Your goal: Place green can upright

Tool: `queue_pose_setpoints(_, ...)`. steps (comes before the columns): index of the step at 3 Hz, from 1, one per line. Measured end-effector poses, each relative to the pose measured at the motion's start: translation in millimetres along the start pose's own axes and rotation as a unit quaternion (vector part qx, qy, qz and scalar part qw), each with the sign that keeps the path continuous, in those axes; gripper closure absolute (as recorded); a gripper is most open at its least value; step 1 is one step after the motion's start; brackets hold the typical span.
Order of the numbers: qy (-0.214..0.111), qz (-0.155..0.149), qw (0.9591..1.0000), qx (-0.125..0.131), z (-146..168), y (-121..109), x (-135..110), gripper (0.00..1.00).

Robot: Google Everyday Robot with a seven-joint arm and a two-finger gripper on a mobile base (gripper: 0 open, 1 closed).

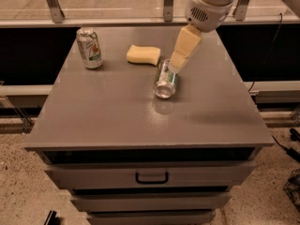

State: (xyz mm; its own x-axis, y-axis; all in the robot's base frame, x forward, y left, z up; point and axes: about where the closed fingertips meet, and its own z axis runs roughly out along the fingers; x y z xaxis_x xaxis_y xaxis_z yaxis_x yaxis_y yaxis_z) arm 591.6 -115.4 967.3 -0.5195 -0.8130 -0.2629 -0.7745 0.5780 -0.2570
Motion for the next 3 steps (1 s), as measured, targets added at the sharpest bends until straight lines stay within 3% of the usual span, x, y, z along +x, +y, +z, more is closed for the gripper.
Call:
queue_pose_setpoints(1,-0.007,0.089,0.9959,-0.015,16.8,0.7,-15.0,0.00)
queue_pose_setpoints(2,-0.007,0.131,0.9912,-0.016,17.4,1.5,-16.2,0.00)
queue_pose_setpoints(3,-0.007,0.131,0.9912,-0.016,17.6,1.5,-16.3,0.00)
